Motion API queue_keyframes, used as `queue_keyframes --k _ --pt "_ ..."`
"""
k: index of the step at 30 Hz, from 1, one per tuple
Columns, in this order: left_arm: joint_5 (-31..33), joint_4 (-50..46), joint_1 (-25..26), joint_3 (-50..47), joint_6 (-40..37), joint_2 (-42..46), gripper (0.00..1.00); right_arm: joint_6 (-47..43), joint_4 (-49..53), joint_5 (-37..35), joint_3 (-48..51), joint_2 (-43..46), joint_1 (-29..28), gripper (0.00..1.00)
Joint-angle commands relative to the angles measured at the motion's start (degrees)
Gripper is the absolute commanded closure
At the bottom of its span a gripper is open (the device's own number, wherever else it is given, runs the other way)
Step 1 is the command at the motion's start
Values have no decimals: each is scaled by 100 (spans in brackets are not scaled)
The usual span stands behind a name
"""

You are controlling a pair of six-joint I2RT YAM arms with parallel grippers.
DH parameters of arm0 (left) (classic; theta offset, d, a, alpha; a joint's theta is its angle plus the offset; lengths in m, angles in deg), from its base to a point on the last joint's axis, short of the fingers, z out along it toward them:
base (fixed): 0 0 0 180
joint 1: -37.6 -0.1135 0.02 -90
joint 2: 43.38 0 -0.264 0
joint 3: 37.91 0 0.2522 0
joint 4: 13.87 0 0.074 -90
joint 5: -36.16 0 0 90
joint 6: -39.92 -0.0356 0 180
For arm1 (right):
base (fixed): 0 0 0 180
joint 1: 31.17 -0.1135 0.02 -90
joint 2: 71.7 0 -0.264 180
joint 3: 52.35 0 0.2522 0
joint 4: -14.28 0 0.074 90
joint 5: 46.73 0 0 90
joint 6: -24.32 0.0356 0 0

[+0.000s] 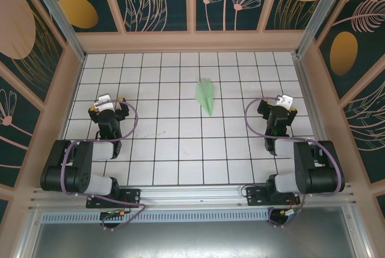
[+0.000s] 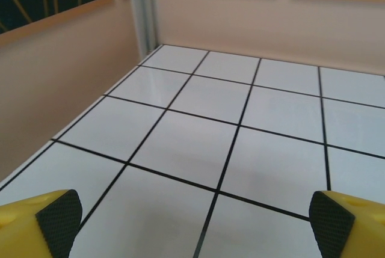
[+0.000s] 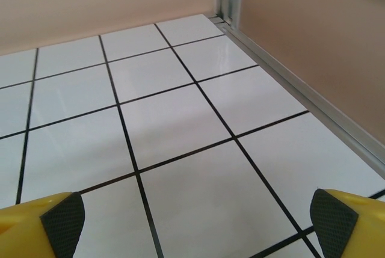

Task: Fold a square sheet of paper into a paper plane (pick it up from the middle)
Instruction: Reset both arms

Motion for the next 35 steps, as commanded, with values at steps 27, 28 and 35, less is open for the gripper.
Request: queue_keyframes --k 27,28,35 --pt "-1370 1271 -268 -127 -195 -480 1 -208 -2254 1636 289 -980 339 1" --pt "-1364 1241 -268 -104 -193 -487 1 -208 -2253 1635 287 -980 340 1" --pt "-1368 1261 -268 -127 -196 -487 1 -288 -2307 1851 324 -972 340 1"
